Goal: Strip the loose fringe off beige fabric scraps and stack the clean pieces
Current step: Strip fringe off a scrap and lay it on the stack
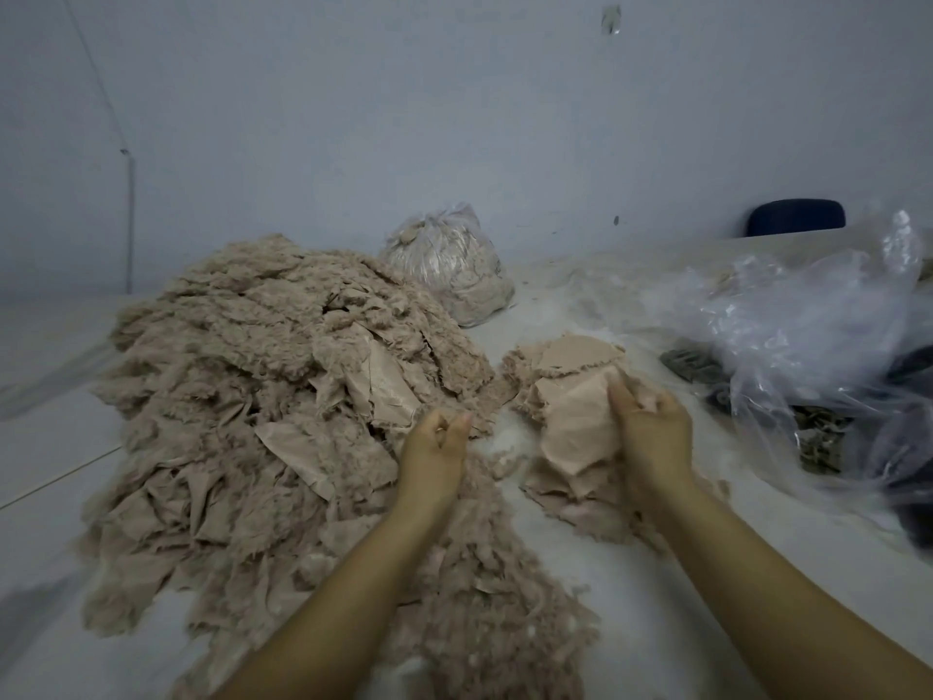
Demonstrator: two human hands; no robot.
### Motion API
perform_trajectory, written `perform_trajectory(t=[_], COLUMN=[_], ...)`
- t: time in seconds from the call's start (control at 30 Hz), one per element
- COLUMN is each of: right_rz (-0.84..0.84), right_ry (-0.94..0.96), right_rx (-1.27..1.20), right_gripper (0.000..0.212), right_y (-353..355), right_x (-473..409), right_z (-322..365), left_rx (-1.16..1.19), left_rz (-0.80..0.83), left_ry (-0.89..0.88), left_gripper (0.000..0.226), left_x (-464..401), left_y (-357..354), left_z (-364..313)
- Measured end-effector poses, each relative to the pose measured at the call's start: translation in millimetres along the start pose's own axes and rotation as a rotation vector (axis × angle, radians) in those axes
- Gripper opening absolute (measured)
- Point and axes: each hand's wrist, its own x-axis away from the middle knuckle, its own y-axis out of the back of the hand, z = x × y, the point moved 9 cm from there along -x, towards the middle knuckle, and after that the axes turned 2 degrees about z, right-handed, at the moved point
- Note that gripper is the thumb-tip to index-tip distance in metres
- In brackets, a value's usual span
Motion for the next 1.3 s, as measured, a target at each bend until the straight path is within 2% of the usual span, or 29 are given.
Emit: perform_trajectory(t=[0.07, 0.1, 0.17, 0.2, 0.27, 0.3, 0.33, 0.37, 0.4, 0.47, 0.53, 0.6, 0.7, 0.73, 0.77, 0.83, 0.87, 0.93, 0.97, 1.0, 1.07, 1.1, 1.17, 1.23, 1.3], right_rz=[0.018, 0.039, 0.057, 0.057, 0.137, 0.240, 0.385, 0.526, 0.637, 0.756, 0.736, 0.621, 0.501, 0.482, 0.470, 0.497, 0.505, 0.481, 0.445, 0.401, 0.316, 0.289, 0.334, 0.478, 0.627], right_ry=[0.122, 0.155, 0.257, 0.334, 0.451, 0.446, 0.400, 0.328, 0.236, 0.051, -0.041, -0.056, -0.073, -0.076, -0.056, 0.039, 0.075, 0.115, 0.126, 0.133, 0.098, 0.074, 0.026, -0.022, -0.064], right_rx=[0.401, 0.557, 0.749, 0.787, 0.744, 0.707, 0.682, 0.662, 0.633, 0.524, 0.320, 0.118, -0.046, -0.061, -0.052, -0.020, -0.034, -0.050, -0.047, -0.049, -0.077, -0.073, 0.020, 0.127, 0.105], right_gripper=[0.027, 0.035, 0.048, 0.046, 0.027, 0.012, 0.011, 0.026, 0.039, 0.048, 0.042, 0.035, 0.013, 0.010, 0.015, 0.028, 0.028, 0.018, 0.018, 0.021, 0.028, 0.029, 0.023, 0.015, 0.034], right_y=[13, 15, 13, 8, -14, -30, -49, -67, -81, -97, -103, -100, -91, -89, -87, -90, -92, -93, -92, -90, -81, -77, -75, -80, -87], right_x=[-13, -17, -12, -4, 23, 38, 54, 71, 85, 105, 109, 101, 86, 83, 81, 84, 88, 92, 90, 88, 81, 77, 75, 80, 85], right_z=[7, 7, 10, 15, 24, 21, 13, 1, -12, -33, -39, -33, -23, -22, -21, -14, -11, -5, -3, -1, -1, -4, -12, -19, -19], left_rx=[-0.162, -0.256, -0.475, -0.553, -0.590, -0.565, -0.569, -0.599, -0.609, -0.537, -0.416, -0.308, -0.320, -0.341, -0.329, -0.224, -0.174, -0.174, -0.168, -0.131, 0.004, 0.056, 0.165, 0.278, 0.305], left_rz=[0.125, 0.220, 0.438, 0.540, 0.666, 0.691, 0.692, 0.677, 0.651, 0.584, 0.533, 0.572, 0.855, 0.873, 0.814, 0.583, 0.543, 0.576, 0.572, 0.497, 0.273, 0.218, 0.239, 0.314, 0.387], left_ry=[-0.034, -0.067, -0.117, -0.095, 0.012, 0.045, 0.027, -0.022, -0.064, -0.110, -0.132, -0.125, 0.002, 0.024, 0.021, 0.007, 0.021, -0.012, -0.046, -0.066, -0.010, 0.039, 0.165, 0.260, 0.311], left_gripper=[0.030, 0.026, 0.016, 0.016, 0.024, 0.021, 0.011, 0.010, 0.019, 0.024, 0.021, 0.020, 0.016, 0.019, 0.021, 0.017, 0.026, 0.050, 0.049, 0.037, 0.008, 0.017, 0.026, 0.029, 0.032], left_x=[-5, -6, -4, -1, 6, 9, 10, 10, 10, 13, 15, 20, 41, 44, 40, 28, 27, 33, 36, 35, 25, 22, 21, 25, 29], left_y=[9, 11, 15, 18, 28, 31, 32, 33, 33, 32, 33, 36, 30, 30, 32, 39, 36, 14, 4, 0, 9, 12, 7, -1, -7], left_z=[2, 1, 6, 13, 28, 33, 33, 29, 27, 19, 9, 3, 10, 11, 9, 1, 0, -2, -3, -5, -7, -5, 3, 6, 6])
